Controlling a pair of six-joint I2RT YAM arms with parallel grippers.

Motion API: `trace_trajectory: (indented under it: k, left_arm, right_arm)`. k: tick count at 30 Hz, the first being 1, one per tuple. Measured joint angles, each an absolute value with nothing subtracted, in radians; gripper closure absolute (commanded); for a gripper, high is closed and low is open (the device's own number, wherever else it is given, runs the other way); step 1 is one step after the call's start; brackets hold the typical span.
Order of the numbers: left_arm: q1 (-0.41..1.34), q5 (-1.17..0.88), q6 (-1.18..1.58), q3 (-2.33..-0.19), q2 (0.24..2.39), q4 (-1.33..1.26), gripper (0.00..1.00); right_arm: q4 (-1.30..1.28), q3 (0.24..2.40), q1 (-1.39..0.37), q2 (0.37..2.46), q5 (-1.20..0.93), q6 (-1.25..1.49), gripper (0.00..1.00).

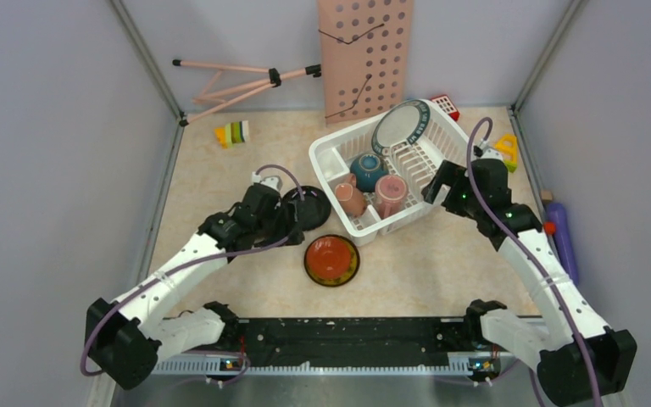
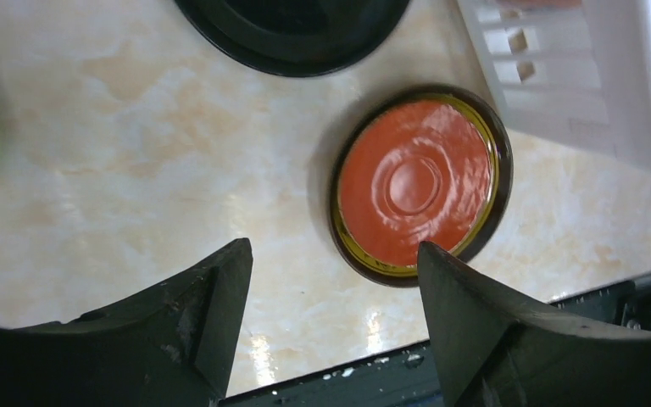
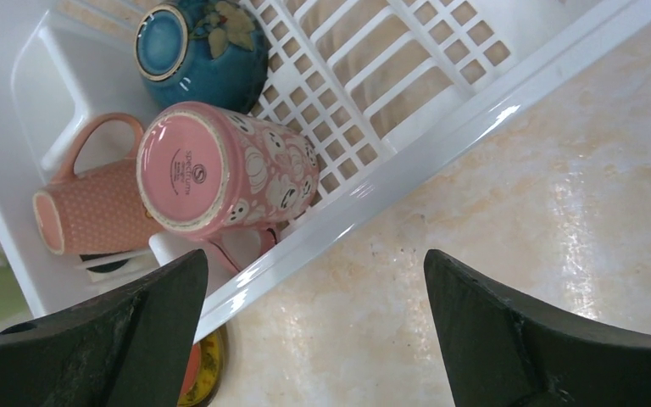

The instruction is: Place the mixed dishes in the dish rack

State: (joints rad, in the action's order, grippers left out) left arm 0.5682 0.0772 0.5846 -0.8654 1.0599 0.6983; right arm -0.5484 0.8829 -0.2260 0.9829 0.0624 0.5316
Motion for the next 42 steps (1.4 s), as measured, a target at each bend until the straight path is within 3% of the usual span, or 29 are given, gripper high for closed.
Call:
trace_trajectory:
  k: [9, 19, 23, 29, 33, 42]
  left_arm:
    - [0.658, -0.088, 0.690, -0.742, 1.178, 0.506, 0.28]
    - [0.674, -0.038, 0.759, -0.741, 1.340, 0.456, 0.25]
    - [0.674, -0.006, 0.779, -0.733, 1.359, 0.456, 0.33]
    - [0.667, 0.026, 0.811, -0.701, 1.357, 0.440, 0.37]
    - [0.588, 0.012, 0.841, -0.636, 1.261, 0.405, 0.19]
    - [0.404, -0.018, 0.971, -0.516, 1.141, 0.221, 0.18]
  right_arm:
    - [-0.504, 0.862, -0.226, 0.961, 0.004, 0.532, 0.04]
    - [-0.498, 0.830, -0.226, 0.960, -0.002, 0.532, 0.04]
    - [-0.498, 0.830, -0.226, 0.954, 0.003, 0.531, 0.04]
    - [-0.498, 0.830, -0.226, 0.951, 0.004, 0.531, 0.04]
    - [-0.498, 0.830, -0.226, 0.951, 0.004, 0.525, 0.04]
    - [-0.498, 0.830, -0.226, 0.951, 0.003, 0.516, 0.04]
